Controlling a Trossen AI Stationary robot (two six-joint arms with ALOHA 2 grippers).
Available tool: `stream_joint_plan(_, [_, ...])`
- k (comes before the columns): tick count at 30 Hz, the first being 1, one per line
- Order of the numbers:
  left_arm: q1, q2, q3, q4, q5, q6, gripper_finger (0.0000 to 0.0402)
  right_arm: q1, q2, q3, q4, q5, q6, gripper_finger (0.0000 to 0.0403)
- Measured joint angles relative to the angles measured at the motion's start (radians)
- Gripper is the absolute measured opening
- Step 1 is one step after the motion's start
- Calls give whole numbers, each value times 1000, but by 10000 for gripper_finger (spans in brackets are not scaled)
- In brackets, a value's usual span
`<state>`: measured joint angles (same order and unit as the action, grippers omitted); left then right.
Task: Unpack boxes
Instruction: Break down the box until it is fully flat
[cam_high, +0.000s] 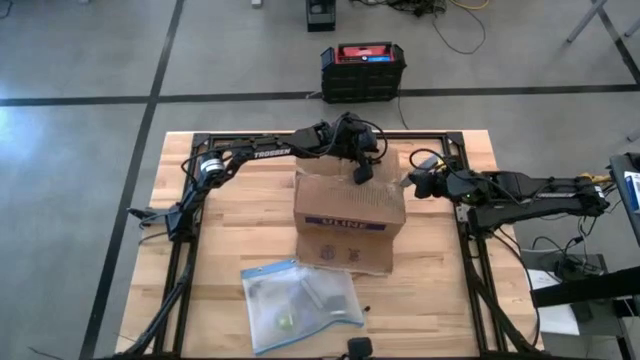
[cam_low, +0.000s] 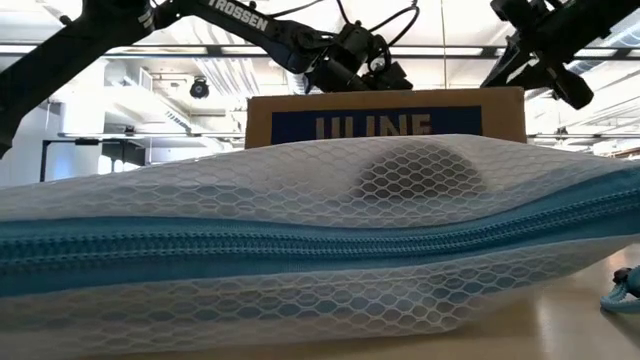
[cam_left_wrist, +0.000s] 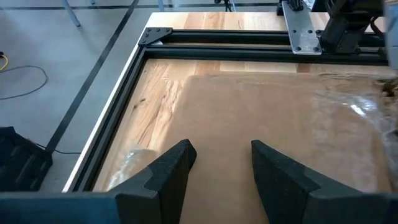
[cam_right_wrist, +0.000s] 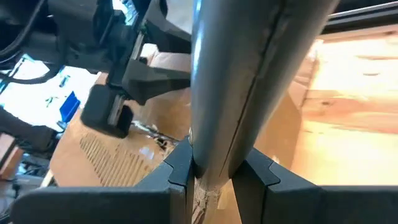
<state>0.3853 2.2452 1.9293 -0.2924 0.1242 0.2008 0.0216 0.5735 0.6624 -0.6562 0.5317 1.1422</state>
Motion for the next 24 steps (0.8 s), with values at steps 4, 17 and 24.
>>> stream_joint_plan(4, [2, -1, 0, 0, -10, -1, 157, 0, 0, 16, -1, -31, 18, 56])
stream_joint_plan(17, [4, -1, -1, -17, -14, -3, 157, 0, 44, 18, 4, -88, 160, 56])
stream_joint_plan(24, [4, -3, 0, -52, -13, 9, 157, -1, 43, 18, 28, -145, 200, 56])
